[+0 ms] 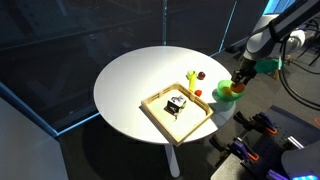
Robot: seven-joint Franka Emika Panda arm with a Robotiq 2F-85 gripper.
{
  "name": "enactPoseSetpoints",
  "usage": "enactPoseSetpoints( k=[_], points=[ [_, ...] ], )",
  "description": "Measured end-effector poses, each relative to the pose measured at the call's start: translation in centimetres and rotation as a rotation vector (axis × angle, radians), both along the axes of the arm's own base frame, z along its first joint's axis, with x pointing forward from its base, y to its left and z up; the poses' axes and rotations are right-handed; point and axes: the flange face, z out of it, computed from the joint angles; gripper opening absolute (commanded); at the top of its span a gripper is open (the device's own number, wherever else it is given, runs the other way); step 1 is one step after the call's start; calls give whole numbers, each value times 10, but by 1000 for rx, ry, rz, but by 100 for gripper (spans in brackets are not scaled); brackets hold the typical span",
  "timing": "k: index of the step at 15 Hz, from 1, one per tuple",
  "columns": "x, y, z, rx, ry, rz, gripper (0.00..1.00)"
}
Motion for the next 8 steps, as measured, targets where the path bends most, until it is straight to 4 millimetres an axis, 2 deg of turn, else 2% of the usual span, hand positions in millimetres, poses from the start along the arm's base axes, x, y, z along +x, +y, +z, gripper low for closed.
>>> enactPoseSetpoints(
  k=[4, 5, 6, 8],
  points=[
    [0, -1, -3, -2, 2, -2, 48],
    [0, -1, -3, -3, 1, -2, 87],
    [0, -1, -4, -3, 1, -2, 95],
    [0, -1, -5, -4, 0, -3, 100]
  ],
)
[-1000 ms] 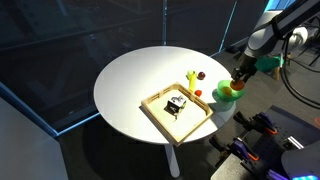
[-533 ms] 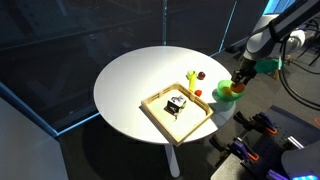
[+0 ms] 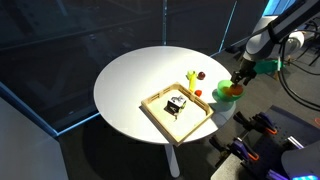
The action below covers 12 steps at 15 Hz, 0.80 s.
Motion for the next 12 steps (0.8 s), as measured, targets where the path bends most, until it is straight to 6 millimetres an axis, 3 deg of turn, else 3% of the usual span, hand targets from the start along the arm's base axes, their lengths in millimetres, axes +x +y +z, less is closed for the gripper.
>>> enactPoseSetpoints(
  k=[12],
  points=[
    [5, 0, 7, -6, -18, -1, 100]
  ],
)
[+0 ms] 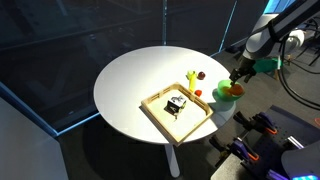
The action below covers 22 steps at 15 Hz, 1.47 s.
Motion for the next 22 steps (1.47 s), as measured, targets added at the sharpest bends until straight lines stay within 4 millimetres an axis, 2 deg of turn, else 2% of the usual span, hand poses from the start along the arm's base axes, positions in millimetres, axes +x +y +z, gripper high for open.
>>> enactPoseSetpoints(
  k=[5, 9, 12, 22],
  points=[
    [17, 13, 15, -25, -28, 14, 100],
    [36, 33, 24, -18, -13, 27, 100],
    [53, 40, 30, -8, 2, 25, 100],
    [112, 31, 19, -2, -4, -49, 100]
  ],
)
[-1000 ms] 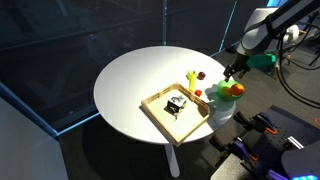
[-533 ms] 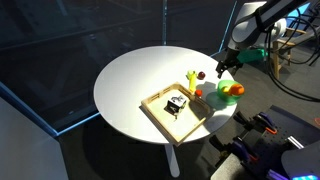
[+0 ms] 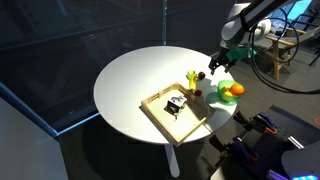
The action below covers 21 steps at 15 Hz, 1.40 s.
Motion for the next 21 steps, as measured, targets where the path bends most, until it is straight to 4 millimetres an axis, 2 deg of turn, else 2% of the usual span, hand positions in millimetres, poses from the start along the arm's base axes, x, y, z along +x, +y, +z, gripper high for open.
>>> enactPoseSetpoints(
  k=[8, 21],
  points=[
    [22, -8, -10, 7, -7, -134, 100],
    [23, -8, -11, 5, -8, -140, 100]
  ],
)
